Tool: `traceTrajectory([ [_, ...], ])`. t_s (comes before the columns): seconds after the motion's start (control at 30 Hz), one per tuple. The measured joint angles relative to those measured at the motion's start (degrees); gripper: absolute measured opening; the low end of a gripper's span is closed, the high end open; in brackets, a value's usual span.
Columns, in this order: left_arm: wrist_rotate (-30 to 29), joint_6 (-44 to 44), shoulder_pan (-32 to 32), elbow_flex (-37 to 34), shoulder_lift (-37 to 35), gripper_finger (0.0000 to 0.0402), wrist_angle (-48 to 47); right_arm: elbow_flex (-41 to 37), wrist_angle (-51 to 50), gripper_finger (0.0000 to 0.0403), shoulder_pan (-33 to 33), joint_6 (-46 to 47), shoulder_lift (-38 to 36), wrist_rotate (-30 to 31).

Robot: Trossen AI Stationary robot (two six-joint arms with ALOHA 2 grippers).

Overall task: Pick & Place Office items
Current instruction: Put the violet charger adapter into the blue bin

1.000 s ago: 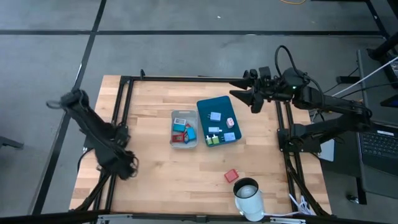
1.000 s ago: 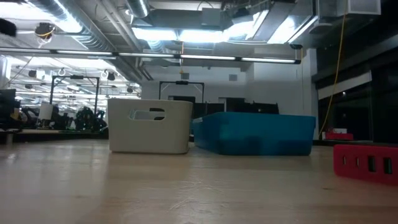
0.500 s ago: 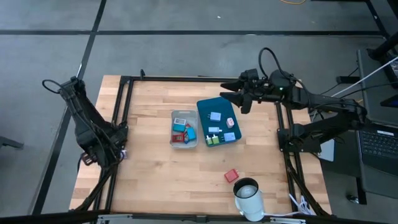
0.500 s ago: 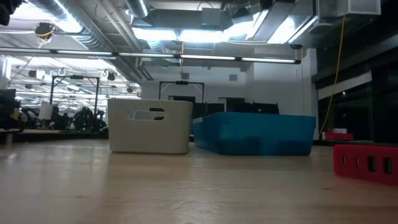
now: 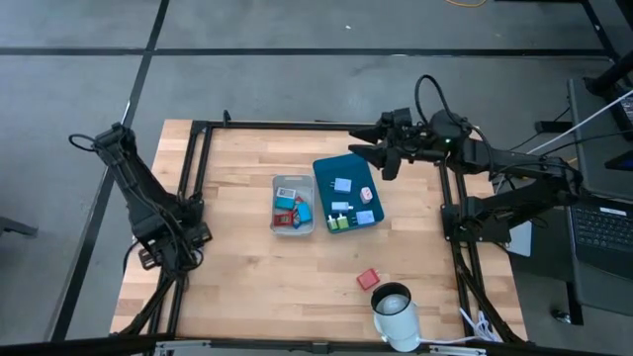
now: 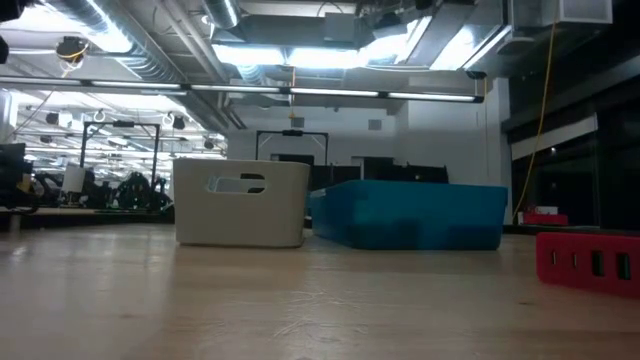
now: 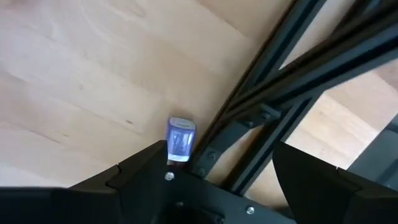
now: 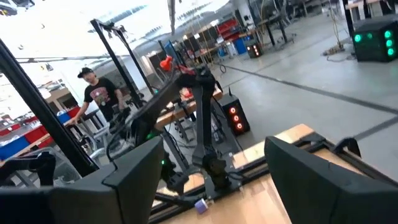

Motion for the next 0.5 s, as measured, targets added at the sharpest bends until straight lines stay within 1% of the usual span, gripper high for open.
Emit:
traceTrajectory([
  [0.07,-0.28,0.17,0.32,-0.09,0.76,0.0282,0.81,0.00,0.32,0.0284,0.00,-0.16,0.00,0.00],
  [0.2,-2.01,0.81,1.93,-0.07,2.33,0.0277,6.12,0.00,0.51,0.0284,0.17,0.67,0.02,0.87],
  [0.23,-1.55,1.26,2.54,-0.05,2.97,0.0275,6.74,0.00,0.50,0.0284,0.36,0.69,0.02,1.81],
  [0.3,1.34,0.50,3.30,-0.04,4.78,0.0272,6.69,0.00,0.62,0.0284,0.88,1.09,0.28,3.90],
  [0.37,3.75,-0.56,2.95,-0.04,6.03,0.0267,6.71,0.00,0.38,0.0284,1.38,1.61,0.50,5.24],
  [0.5,2.02,0.16,0.30,-0.04,7.05,0.0250,6.67,0.00,0.69,0.0284,2.27,1.93,0.91,6.00],
])
